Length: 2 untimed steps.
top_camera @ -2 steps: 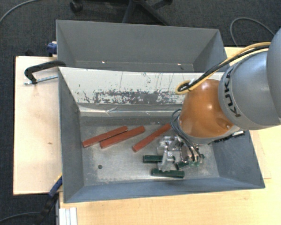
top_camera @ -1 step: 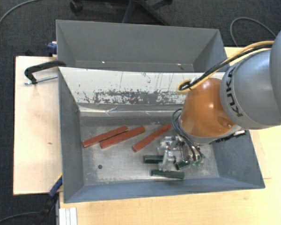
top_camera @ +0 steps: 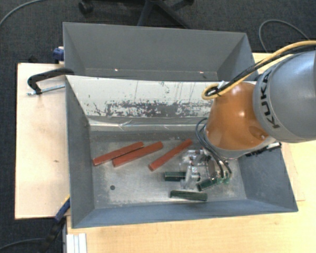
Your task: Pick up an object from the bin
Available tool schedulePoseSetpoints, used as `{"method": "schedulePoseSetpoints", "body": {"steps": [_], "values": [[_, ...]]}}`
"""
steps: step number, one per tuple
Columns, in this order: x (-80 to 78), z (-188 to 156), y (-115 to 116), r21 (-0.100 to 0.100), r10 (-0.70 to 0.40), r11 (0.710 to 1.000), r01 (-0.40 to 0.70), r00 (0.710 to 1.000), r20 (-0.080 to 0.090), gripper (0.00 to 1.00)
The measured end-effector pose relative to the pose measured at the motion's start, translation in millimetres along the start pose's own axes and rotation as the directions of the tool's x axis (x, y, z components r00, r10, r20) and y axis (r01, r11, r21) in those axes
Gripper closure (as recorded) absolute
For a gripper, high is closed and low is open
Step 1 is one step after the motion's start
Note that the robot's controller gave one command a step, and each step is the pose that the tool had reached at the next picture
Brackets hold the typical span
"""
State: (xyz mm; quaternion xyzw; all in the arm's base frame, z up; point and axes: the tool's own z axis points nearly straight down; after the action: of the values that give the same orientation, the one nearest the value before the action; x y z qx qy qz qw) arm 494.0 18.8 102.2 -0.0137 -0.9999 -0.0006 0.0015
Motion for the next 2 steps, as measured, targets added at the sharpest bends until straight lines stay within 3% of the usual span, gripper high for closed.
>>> {"method": "schedulePoseSetpoints", "body": {"steps": [2], "values": [[-2.1,-30,0,0.000,0.000,1.000,0.000,1.000,0.010,1.00]]}}
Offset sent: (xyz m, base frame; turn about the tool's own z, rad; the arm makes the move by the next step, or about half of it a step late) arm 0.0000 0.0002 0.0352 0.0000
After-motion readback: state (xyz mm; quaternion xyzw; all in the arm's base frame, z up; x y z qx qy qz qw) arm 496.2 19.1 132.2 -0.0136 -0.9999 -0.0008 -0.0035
